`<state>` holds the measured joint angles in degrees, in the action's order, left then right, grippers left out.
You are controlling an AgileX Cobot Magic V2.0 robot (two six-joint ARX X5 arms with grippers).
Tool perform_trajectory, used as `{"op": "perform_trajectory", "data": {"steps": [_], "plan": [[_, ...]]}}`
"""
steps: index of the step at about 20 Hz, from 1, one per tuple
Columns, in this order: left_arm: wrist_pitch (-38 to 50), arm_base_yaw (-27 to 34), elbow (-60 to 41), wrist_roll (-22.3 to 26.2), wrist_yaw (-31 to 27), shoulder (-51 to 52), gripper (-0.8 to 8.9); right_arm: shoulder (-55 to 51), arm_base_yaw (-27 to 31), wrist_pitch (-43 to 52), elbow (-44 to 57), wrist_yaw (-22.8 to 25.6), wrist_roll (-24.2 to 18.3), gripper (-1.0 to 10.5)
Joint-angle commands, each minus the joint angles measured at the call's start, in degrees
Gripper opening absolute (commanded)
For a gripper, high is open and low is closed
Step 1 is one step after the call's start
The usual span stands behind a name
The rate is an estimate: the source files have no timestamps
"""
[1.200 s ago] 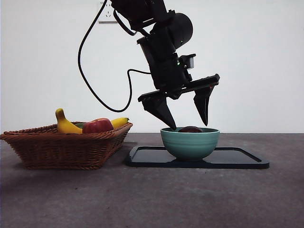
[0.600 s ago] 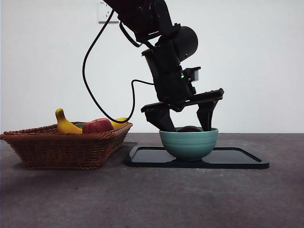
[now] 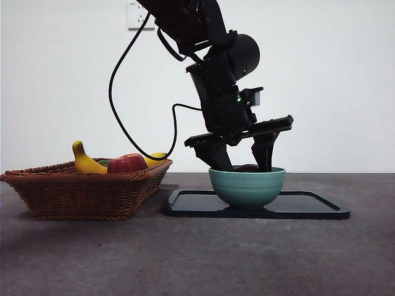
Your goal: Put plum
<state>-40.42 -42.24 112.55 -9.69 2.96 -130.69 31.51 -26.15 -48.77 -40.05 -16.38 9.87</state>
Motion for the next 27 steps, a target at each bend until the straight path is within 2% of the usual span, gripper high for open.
{"op": "perform_trajectory", "data": {"steps": [1,5,11,19,22,27], "plan": [[-0.66,-0.13,1.68,1.77,-0.11,2.47,2.37,0.17,-0.31,0.28,-0.20,0.15,-0.24,2.3],[-1.92,0.63,1.70,3.10,-0.11,9.99,2.37,0.17,-0.31,0.28,-0.20,0.15,-0.22,2.3],[-9.27,2.54,1.70,5.92,-0.11,24.59,2.38,0.17,-0.31,0.28,-0.20,0.15,-0.24,2.3],[-21.49,9.25,0.39,6.58,-0.17,40.65,2.39,0.17,-0.28,0.31,-0.20,0.17,-0.24,2.3],[-19.89,11.58,-7.10,7.10,-0.17,46.66,2.38,0.17,-0.28,0.31,-0.20,0.17,-0.22,2.3],[-6.91,14.71,-30.14,7.17,-0.17,58.07,2.39,0.17,-0.31,0.48,-0.20,0.15,-0.22,2.3]]}}
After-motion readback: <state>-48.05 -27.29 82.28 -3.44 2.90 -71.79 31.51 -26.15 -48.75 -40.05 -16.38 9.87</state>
